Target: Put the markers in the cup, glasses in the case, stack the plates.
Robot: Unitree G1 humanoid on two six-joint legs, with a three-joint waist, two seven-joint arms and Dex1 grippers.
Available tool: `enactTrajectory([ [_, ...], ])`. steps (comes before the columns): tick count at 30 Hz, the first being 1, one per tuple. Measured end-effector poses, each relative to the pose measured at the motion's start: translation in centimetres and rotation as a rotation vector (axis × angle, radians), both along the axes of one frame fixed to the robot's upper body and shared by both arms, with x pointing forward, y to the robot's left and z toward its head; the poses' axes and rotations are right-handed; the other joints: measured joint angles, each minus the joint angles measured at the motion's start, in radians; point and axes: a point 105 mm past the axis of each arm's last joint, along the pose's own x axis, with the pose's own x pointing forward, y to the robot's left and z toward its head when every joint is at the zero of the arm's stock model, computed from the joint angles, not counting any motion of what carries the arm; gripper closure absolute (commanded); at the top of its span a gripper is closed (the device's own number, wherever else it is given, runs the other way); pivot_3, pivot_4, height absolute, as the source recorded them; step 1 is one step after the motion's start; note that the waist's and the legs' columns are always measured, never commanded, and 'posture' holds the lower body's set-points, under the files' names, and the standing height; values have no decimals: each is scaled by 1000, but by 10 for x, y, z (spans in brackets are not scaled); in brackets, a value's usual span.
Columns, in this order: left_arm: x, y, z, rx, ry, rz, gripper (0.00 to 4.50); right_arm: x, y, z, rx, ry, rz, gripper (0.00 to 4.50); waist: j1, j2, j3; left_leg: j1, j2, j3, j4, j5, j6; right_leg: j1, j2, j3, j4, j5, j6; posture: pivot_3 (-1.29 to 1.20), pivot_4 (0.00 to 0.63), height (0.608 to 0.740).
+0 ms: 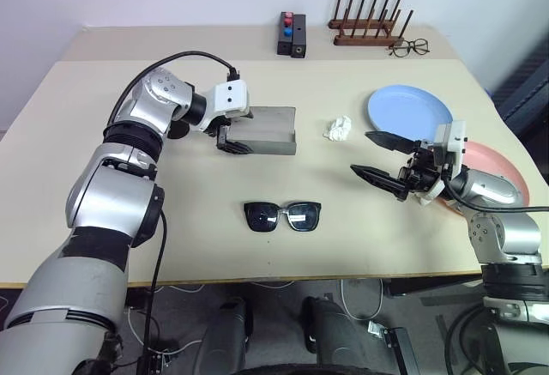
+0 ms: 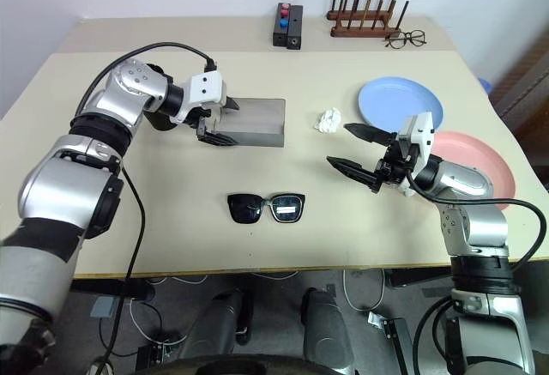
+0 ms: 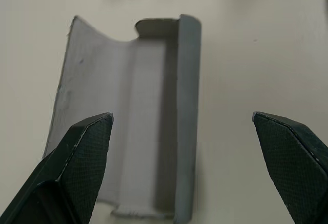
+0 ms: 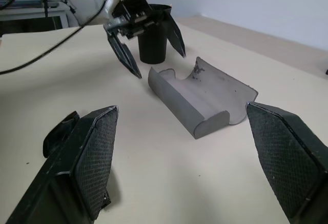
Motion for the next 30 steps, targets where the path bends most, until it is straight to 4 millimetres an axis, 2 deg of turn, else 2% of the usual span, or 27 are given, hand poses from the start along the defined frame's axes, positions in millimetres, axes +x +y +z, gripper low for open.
enactTrajectory([
  [13,5,7,-16,150,-18,44,58,0,-2,1,20,3,-24,450,0,0,0,0,0,0,0,0,0,0,0,0,0,0,0,0,150,740],
  [16,7,9,-18,172,-21,62,903,0,-2,1,20,3,-22,450,0,0,0,0,0,0,1,0,0,0,0,0,0,0,0,0,150,740],
  [23,8,8,-20,184,-26,67,4456,1,0,6,18,-10,-15,450,0,0,0,0,0,0,1,0,0,0,0,0,1,0,0,0,150,740],
  [30,9,7,-21,180,-34,68,4456,1,0,6,14,-4,-12,450,0,0,0,0,0,0,1,0,0,0,0,0,1,0,0,0,150,740],
])
